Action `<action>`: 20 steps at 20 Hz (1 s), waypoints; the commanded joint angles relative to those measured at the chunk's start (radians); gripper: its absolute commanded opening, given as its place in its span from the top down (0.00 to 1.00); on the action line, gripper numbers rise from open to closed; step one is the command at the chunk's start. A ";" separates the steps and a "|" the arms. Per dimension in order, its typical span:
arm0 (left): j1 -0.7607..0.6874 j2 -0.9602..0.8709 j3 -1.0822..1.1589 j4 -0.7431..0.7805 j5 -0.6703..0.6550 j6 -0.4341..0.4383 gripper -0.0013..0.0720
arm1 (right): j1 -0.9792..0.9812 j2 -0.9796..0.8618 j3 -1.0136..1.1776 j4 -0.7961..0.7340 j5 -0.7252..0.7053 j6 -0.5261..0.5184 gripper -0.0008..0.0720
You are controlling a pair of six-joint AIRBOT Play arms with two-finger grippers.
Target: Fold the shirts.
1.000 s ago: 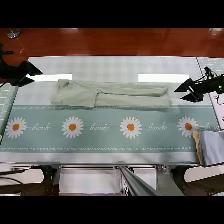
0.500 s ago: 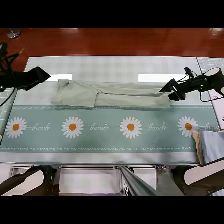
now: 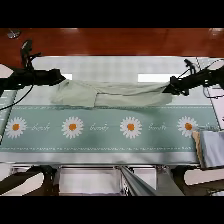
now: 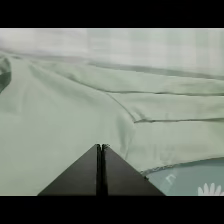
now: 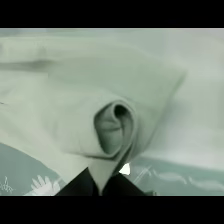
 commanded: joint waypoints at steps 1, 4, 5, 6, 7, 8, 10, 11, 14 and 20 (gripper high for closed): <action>-0.115 -0.008 0.061 -0.047 0.026 0.060 0.94 | -0.059 0.224 -0.069 -0.057 0.037 0.007 0.97; -0.299 -0.064 0.126 -0.017 0.113 0.053 0.94 | -0.100 0.473 -0.199 -0.056 0.034 0.016 0.97; -0.359 -0.098 0.152 -0.013 0.143 0.037 0.94 | -0.102 0.554 -0.238 -0.058 0.029 0.034 0.97; -0.423 -0.146 0.187 -0.012 0.163 0.023 0.94 | -0.102 0.620 -0.266 -0.056 0.029 0.054 0.97; -0.486 -0.201 0.231 -0.003 0.162 0.008 0.94 | -0.102 0.676 -0.288 -0.055 0.029 0.074 0.97; -0.544 -0.257 0.275 0.025 0.154 -0.026 0.94 | -0.101 0.727 -0.304 -0.052 0.029 0.090 0.97; -0.659 -0.373 0.372 0.123 0.130 -0.123 0.94 | -0.101 0.794 -0.311 -0.048 0.031 0.111 0.97; -0.699 -0.431 0.418 0.138 0.116 -0.160 0.94 | -0.101 0.815 -0.311 -0.035 0.032 0.110 0.97; -0.777 -0.615 0.584 0.133 -0.032 -0.223 0.94 | -0.097 0.839 -0.311 -0.037 0.070 0.102 0.97; -0.902 -0.829 0.802 0.019 -0.078 -0.320 0.94 | -0.013 0.838 -0.311 -0.036 0.023 0.099 0.97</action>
